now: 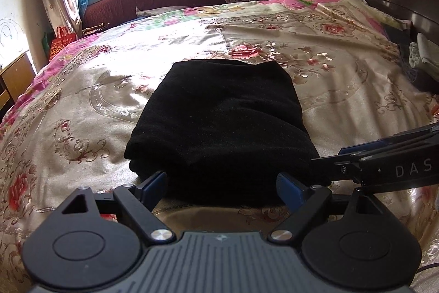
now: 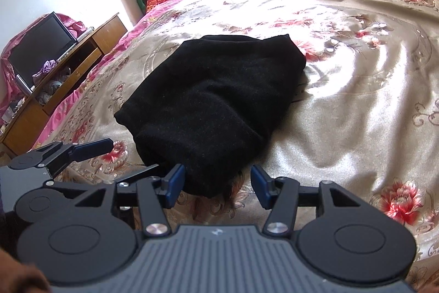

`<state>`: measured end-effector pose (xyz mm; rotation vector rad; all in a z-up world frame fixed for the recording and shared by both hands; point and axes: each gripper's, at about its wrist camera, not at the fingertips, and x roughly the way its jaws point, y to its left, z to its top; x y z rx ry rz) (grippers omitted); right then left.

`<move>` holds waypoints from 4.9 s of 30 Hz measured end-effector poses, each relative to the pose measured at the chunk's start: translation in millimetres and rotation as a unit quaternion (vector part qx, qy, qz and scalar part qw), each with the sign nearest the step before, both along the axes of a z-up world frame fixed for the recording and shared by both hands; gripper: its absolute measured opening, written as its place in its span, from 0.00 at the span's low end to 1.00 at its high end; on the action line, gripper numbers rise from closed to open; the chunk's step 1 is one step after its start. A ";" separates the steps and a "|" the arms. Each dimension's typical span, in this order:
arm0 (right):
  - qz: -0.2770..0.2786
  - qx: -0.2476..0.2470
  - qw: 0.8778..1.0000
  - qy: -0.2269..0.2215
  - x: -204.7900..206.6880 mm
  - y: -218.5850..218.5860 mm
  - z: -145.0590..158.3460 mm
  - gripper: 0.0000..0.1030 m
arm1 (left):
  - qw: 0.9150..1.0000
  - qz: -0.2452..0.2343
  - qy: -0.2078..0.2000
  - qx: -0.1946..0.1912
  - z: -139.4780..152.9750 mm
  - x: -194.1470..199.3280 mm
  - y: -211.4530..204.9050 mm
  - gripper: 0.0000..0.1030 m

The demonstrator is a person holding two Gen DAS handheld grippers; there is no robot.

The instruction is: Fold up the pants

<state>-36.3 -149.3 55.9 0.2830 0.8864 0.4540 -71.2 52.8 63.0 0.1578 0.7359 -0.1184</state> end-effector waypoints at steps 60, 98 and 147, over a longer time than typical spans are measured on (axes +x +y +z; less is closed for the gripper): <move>0.007 -0.001 1.000 0.016 -13.5 -1.2 -16.9 0.56 | 0.998 0.055 0.011 0.024 -18.4 -14.5 -4.1 1.00; 0.014 -0.038 0.999 0.008 -16.0 3.4 -18.1 0.58 | 0.997 0.075 0.015 0.004 -21.0 -13.2 4.9 1.00; 0.009 -0.076 0.997 -0.004 -22.1 9.7 -15.7 0.58 | 0.996 0.072 0.027 0.056 -26.2 -12.7 -9.3 1.00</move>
